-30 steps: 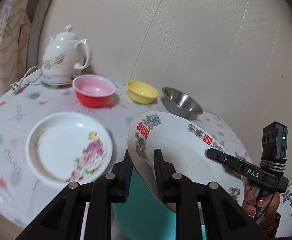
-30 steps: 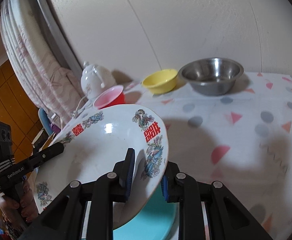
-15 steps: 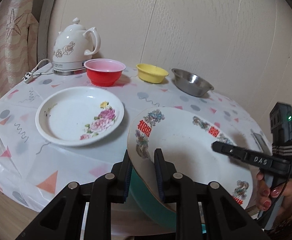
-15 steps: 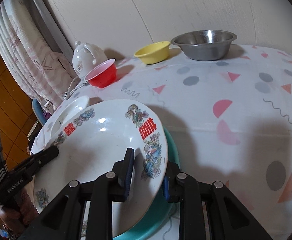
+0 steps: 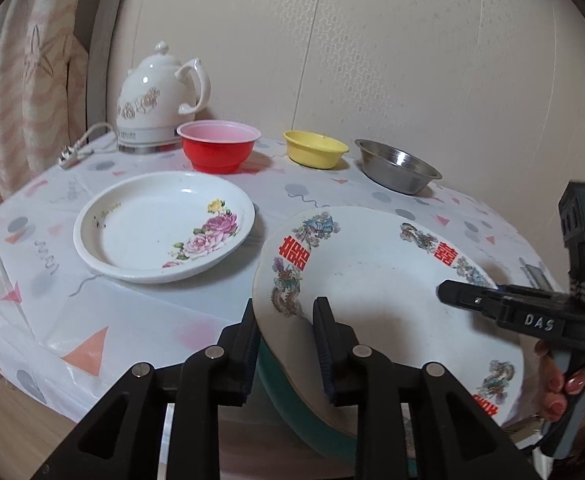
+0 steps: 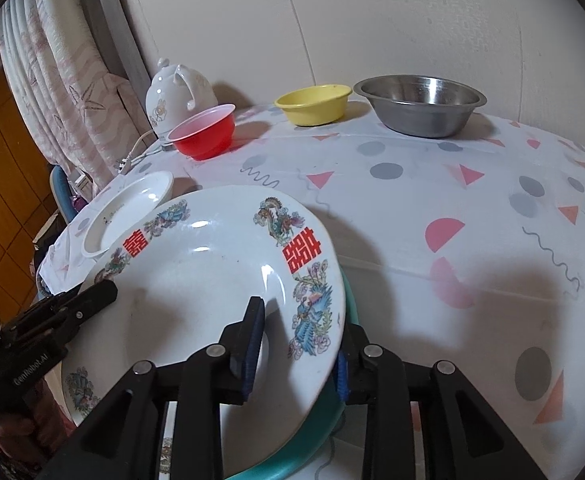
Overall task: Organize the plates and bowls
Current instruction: 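Carry the red-character plate over the teal plate and lower it on, then open the right gripper and withdraw from the plate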
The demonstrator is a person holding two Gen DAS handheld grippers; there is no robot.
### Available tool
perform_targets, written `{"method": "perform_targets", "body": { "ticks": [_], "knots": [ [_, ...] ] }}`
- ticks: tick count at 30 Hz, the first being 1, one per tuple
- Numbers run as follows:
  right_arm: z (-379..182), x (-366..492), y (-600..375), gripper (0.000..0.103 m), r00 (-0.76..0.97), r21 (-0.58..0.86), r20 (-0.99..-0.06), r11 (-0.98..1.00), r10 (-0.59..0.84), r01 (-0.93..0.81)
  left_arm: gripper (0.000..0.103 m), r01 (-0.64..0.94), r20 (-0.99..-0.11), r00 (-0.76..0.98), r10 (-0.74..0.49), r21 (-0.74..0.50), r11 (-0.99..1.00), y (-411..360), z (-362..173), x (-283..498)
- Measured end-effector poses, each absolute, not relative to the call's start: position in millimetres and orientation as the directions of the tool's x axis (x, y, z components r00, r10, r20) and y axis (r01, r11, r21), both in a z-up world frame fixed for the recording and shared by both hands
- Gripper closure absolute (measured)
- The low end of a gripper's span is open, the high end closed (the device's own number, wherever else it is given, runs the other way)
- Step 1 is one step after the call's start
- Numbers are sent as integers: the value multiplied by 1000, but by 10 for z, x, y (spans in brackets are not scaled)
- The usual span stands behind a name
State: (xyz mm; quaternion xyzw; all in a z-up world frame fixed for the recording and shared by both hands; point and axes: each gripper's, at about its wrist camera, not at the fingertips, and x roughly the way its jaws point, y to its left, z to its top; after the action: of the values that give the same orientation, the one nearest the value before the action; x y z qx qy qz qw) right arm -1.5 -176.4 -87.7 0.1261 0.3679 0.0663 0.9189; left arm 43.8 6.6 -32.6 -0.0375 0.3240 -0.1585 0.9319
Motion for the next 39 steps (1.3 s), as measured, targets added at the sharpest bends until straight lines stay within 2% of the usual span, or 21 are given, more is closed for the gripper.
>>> {"method": "perform_targets", "body": {
  "ticks": [12,20,23,25,29,30,33,34,38,39],
  "knots": [
    [-882,215,-2288,69,730,343,-638,939,247,-18,75,305,-629,696,-346,-178,936,-377,-306,786],
    [-887,285,-2718,66,745,456,-603,890,286,27,76,330,-638,668,-383,-207,921,-662,-314,952],
    [-824,193,-2722,55,763,462,-583,886,278,30,76,330,-639,661,-393,-222,917,-647,-314,960],
    [-748,105,-2726,37,784,448,-569,893,248,43,76,329,-642,652,-404,-240,913,-629,-312,957],
    [-720,9,-2748,37,778,403,-603,909,176,107,76,337,-637,650,-414,-246,909,-593,-285,885],
    [-743,-4,-2766,38,774,414,-608,902,178,118,76,338,-635,651,-417,-250,908,-580,-278,868],
    [-832,-38,-2806,66,762,461,-612,878,209,130,77,341,-627,652,-427,-260,903,-536,-258,812],
    [-857,-45,-2807,70,760,464,-617,875,207,139,77,344,-625,652,-429,-260,902,-531,-256,795],
    [-856,-111,-2794,73,768,449,-615,880,179,154,77,352,-623,650,-435,-260,899,-518,-249,759],
    [-832,-136,-2769,83,772,439,-612,886,172,151,77,354,-622,649,-438,-263,898,-514,-248,754]
  ]
}}
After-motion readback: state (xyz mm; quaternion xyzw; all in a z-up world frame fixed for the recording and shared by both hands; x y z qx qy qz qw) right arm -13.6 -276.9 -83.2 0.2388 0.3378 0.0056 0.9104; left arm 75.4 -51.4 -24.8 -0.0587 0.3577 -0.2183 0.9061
